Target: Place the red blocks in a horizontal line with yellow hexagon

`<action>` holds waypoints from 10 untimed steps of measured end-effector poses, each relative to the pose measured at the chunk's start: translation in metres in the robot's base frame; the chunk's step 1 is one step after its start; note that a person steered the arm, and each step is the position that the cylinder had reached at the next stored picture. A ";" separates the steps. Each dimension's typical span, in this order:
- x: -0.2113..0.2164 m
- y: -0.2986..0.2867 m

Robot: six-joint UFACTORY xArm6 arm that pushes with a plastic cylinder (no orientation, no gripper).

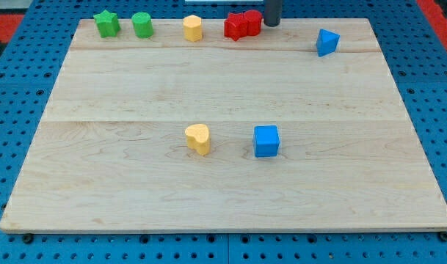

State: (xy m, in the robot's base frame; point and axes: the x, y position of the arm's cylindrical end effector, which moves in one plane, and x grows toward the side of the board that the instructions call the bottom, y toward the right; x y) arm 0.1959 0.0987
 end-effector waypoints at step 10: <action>0.061 -0.123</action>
State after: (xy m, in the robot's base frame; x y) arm 0.2574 -0.0242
